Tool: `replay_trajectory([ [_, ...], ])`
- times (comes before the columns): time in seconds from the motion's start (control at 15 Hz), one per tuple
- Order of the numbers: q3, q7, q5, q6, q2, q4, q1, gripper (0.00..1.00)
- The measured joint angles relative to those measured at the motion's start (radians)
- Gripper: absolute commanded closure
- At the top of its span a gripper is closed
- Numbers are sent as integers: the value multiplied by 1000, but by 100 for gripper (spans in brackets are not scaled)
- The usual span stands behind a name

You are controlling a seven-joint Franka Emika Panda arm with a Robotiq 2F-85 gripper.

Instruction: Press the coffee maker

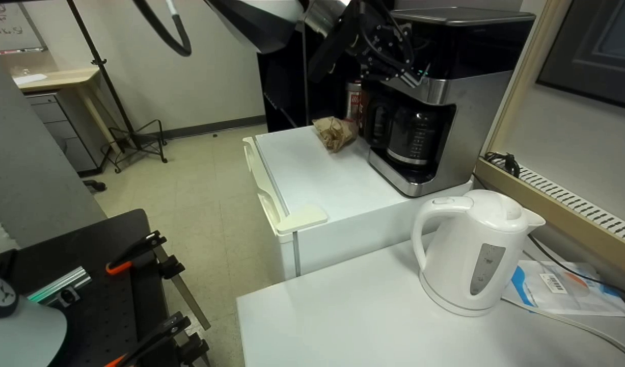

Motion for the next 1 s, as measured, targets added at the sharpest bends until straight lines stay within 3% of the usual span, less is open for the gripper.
replay_trajectory([
  [0.47, 9, 14, -53, 27, -21, -50, 3, 100],
  [1.0, 34, 59, -246, 40, -175, -238, 24, 100],
])
